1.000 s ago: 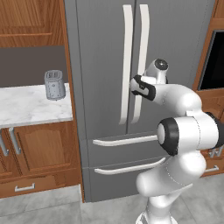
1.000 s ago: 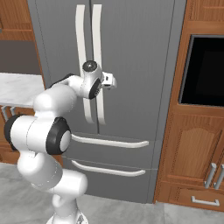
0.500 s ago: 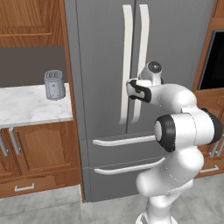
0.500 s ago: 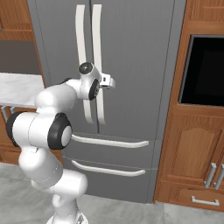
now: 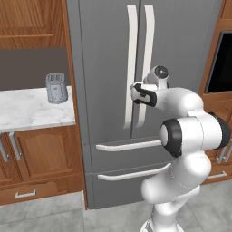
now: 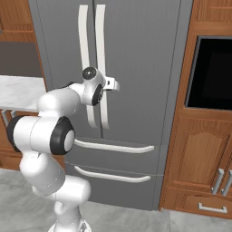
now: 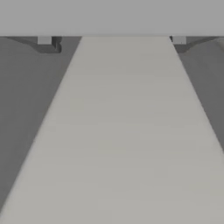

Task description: Place one of the steaks on the plate and the other in the bowl. Then place the bowl in the fridge.

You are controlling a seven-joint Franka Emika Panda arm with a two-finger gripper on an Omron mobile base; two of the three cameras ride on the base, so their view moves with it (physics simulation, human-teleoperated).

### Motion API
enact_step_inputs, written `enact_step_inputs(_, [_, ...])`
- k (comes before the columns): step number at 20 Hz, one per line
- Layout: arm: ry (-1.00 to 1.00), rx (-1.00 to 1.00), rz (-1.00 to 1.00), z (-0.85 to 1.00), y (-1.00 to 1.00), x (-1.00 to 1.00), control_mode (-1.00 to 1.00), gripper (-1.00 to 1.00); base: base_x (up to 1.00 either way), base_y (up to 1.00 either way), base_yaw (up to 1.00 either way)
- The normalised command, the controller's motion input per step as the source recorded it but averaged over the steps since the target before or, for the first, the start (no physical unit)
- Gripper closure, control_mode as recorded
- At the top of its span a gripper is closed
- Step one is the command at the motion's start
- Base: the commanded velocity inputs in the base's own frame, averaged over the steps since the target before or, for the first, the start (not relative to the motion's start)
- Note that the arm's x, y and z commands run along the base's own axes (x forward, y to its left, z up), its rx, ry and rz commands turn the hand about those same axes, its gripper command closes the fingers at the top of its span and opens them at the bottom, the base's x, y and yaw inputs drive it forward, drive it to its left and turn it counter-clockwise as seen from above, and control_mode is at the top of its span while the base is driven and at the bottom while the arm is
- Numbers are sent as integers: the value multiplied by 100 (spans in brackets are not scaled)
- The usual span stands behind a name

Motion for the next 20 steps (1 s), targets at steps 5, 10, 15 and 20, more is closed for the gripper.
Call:
enact_step_inputs(5, [0, 0, 2, 0, -4, 6, -100, 100, 0, 0, 0])
enact_step_inputs(10, [0, 0, 0, 3, -2, -16, -100, 100, 0, 0, 0])
enact_step_inputs(15, [-3, 8, 1, 44, -35, -91, -100, 100, 0, 0, 0])
enact_step_inputs(20, [0, 26, 19, 45, -71, -100, -100, 100, 0, 0, 0])
